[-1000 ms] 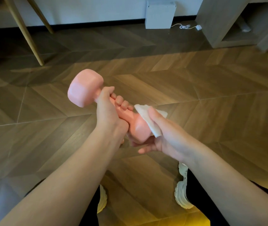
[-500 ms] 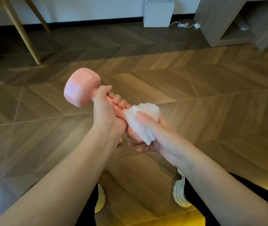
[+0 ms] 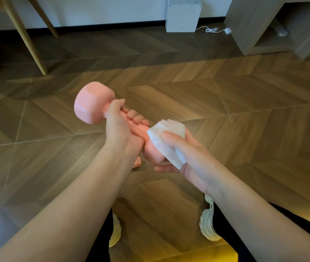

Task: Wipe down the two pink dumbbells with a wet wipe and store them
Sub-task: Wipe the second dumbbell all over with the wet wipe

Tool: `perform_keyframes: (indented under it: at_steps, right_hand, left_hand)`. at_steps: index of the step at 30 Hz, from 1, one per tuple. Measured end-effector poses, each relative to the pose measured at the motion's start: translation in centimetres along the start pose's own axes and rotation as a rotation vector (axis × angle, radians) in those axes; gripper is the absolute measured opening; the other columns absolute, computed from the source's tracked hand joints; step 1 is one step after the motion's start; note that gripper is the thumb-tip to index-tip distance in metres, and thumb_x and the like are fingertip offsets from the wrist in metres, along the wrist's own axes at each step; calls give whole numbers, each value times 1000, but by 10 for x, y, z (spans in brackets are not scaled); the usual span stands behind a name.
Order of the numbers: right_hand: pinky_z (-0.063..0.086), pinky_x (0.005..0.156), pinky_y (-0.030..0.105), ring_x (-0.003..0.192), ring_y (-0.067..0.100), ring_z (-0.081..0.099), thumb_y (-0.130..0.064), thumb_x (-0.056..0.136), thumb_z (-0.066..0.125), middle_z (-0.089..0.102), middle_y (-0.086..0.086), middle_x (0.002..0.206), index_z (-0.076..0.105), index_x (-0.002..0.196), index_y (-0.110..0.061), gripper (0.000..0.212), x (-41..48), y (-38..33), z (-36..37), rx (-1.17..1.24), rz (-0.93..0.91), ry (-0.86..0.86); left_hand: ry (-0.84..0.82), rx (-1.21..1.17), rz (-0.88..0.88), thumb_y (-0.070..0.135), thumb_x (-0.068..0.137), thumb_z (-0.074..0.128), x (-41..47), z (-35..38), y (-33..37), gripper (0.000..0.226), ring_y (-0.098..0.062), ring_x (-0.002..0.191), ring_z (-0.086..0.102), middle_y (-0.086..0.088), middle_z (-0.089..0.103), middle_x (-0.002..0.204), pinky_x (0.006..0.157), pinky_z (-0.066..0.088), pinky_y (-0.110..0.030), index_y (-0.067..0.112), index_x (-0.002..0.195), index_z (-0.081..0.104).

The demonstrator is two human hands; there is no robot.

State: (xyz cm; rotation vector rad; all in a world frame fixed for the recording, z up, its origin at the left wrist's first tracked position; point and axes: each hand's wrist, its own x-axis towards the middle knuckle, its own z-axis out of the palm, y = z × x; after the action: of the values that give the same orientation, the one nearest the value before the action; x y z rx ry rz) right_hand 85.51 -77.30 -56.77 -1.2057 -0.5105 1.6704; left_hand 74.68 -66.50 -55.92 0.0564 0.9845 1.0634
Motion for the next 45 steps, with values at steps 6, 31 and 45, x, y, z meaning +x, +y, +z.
perform_keyframes:
  at_steps: [6, 31, 45]
  right_hand:
    - [60, 70, 40, 98, 41, 70, -47, 98, 49, 67, 24, 117, 42, 141, -24, 49, -1, -6, -4, -12, 137, -115]
    - [60, 62, 35, 81, 34, 71, -60, 93, 44, 72, 24, 98, 59, 125, -21, 53, 1, 0, 1, -21, 98, -22]
    - [59, 73, 42, 106, 25, 68, -38, 78, 76, 66, 1, 124, 57, 119, -40, 46, 1, 5, 4, -31, -37, 81]
  left_hand:
    - [-20, -18, -6, 22, 91, 54, 1, 0, 1, 34, -11, 38, 26, 6, 28, 48, 42, 32, -20, 20, 63, 35]
    - [-115, 84, 8, 21, 90, 52, -3, 1, -6, 33, -12, 40, 24, 6, 25, 49, 42, 31, -21, 20, 62, 35]
    - [-16, 49, -4, 23, 92, 56, -1, 2, -1, 33, -10, 38, 26, 7, 28, 48, 42, 31, -18, 20, 67, 34]
